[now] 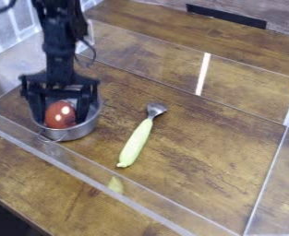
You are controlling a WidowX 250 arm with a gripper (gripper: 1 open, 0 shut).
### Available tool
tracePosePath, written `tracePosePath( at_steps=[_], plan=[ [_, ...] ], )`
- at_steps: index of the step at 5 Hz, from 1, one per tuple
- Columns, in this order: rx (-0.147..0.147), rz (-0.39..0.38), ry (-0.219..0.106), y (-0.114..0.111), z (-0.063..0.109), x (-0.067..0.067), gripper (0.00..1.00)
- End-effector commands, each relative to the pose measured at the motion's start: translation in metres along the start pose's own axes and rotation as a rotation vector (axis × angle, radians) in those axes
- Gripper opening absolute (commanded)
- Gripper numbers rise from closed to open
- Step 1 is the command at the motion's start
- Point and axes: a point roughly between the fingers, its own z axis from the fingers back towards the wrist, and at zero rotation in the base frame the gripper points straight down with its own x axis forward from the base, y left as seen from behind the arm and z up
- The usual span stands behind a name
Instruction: Remove the mushroom from the silver pot and put it on the table
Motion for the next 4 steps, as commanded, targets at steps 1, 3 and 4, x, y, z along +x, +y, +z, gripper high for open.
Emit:
tracePosePath(
  at_steps=[1,3,4],
  plan=[
    [-0.011,0.032,-0.034,-0.004,0.011,-0.003,0.00],
    [-0.079,-0.008,-0.045,-0.008,0.062,-0.009,0.00],
    [-0.104,-0.020,-0.040,-0.017,0.090,-0.012,0.00]
  ],
)
